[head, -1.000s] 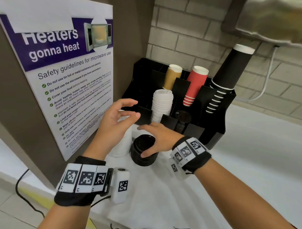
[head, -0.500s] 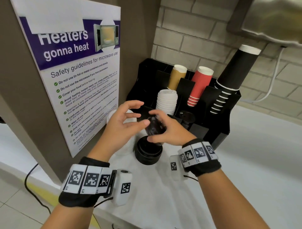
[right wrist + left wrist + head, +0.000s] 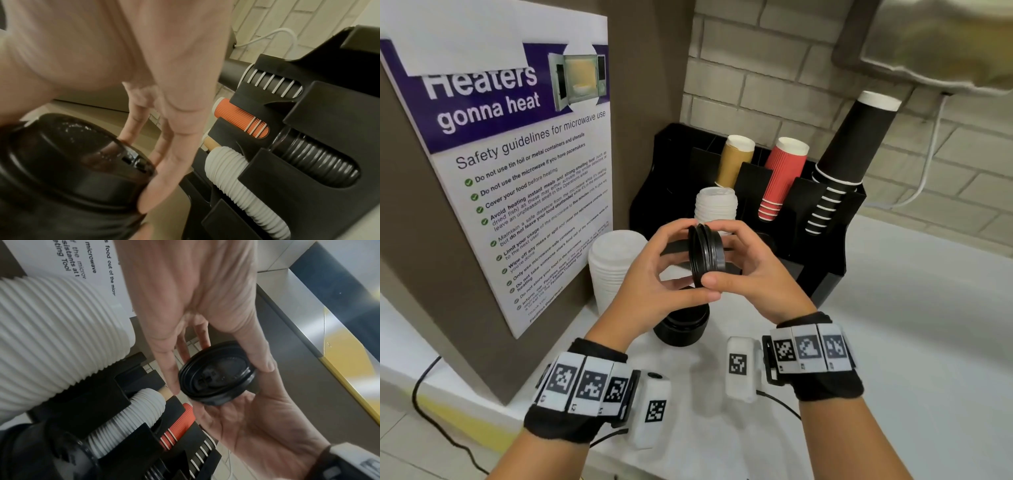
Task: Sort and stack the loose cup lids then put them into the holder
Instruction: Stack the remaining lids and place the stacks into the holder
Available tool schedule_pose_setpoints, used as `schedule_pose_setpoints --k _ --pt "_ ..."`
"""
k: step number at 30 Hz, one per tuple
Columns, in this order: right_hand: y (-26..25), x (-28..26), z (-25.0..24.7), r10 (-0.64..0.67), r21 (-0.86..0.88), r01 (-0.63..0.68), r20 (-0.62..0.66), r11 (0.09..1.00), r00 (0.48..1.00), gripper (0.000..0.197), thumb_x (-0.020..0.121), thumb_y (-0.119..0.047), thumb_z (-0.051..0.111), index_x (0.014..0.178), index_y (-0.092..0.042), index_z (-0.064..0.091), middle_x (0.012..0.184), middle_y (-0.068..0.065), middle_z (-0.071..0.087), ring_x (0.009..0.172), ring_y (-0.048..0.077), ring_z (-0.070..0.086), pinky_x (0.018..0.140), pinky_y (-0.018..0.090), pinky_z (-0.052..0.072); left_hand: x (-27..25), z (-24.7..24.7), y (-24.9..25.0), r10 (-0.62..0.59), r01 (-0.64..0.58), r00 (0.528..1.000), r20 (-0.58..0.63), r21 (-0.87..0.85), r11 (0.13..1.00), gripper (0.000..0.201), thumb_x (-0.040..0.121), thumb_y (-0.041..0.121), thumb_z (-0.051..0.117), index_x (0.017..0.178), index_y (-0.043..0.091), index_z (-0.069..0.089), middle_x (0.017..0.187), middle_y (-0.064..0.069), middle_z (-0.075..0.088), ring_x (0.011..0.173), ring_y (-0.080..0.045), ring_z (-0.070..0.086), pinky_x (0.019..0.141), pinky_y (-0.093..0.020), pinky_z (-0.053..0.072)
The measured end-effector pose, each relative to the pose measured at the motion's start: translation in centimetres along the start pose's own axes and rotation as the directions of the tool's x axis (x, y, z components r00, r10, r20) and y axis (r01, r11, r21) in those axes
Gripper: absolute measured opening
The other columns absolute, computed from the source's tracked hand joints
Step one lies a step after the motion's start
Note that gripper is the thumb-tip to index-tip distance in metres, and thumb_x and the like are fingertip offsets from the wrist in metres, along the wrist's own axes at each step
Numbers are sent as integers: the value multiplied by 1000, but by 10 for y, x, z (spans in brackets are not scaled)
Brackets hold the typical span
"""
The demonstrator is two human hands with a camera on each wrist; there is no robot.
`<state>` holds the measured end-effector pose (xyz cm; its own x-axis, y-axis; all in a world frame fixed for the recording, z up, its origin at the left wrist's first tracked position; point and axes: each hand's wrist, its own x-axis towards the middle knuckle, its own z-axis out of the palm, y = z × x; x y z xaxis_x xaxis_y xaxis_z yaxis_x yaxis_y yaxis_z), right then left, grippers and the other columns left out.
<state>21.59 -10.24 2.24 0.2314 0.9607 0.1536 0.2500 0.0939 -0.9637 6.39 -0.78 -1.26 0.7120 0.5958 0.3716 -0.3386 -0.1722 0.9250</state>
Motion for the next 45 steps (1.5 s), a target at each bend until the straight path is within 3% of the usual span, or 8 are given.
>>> schedule_pose_setpoints --k 14,18,21,23,26,30,41,45 --pt "-4 2 -4 -4 -74 6 27 997 1000 68 67 -20 83 126 -29 53 121 7 60 115 21 59 98 51 48 3 0 0 21 -21 1000 19 16 1000 87 53 26 91 127 48 51 127 26 53 119 -10 58 88 -35 57" --pt "-7 9 -15 -41 -72 43 31 996 999 68 66 -20 85 125 -27 53 120 10 60 110 20 62 89 39 55 5 -1 1 -3 3 1000 15 12 1000 93 52 31 88 132 48 44 140 19 46 129 -6 51 101 -37 50" --pt "-9 27 -51 -53 -207 20 -156 978 986 69 64 -22 88 123 -27 52 116 0 60 103 9 63 83 21 52 7 -10 7 11 -9 997 -78 32 999 79 62 37 88 128 48 45 142 15 45 127 -4 52 97 -24 50" --pt "-7 43 -81 -47 -395 -64 -266 917 963 68 65 -21 87 121 -26 50 116 -7 57 103 3 59 80 9 45 7 -18 11 44 -36 989 -142 63 997 64 73 34 83 126 42 50 136 12 50 122 -7 57 91 -16 50" --pt "6 68 -114 55 -666 -206 -240 717 969 68 67 -17 85 126 -22 50 124 -3 54 116 15 52 91 20 39 7 -29 14 61 -39 975 -212 103 994 50 73 33 71 120 36 56 130 12 56 114 -8 62 86 -12 49" --pt "27 93 -122 218 -856 -218 -127 468 968 80 66 -14 84 135 -17 45 136 8 48 123 23 47 97 25 37 6 -33 10 66 -34 965 -255 125 992 37 83 20 71 115 36 58 122 23 59 112 -9 63 85 -11 48" --pt "58 100 -115 335 -899 -205 -71 386 940 95 65 -16 85 144 -14 33 142 11 43 128 26 43 101 30 37 2 -39 8 44 -4 958 -282 143 990 34 87 8 69 113 29 60 118 24 60 108 -5 63 83 -11 48" --pt "61 93 -109 330 -933 -198 -93 301 939 101 64 -24 87 146 -16 30 142 13 37 128 29 38 103 40 41 4 -38 8 48 0 956 -288 164 987 34 88 7 69 113 28 61 117 24 61 107 -4 64 82 -10 47"
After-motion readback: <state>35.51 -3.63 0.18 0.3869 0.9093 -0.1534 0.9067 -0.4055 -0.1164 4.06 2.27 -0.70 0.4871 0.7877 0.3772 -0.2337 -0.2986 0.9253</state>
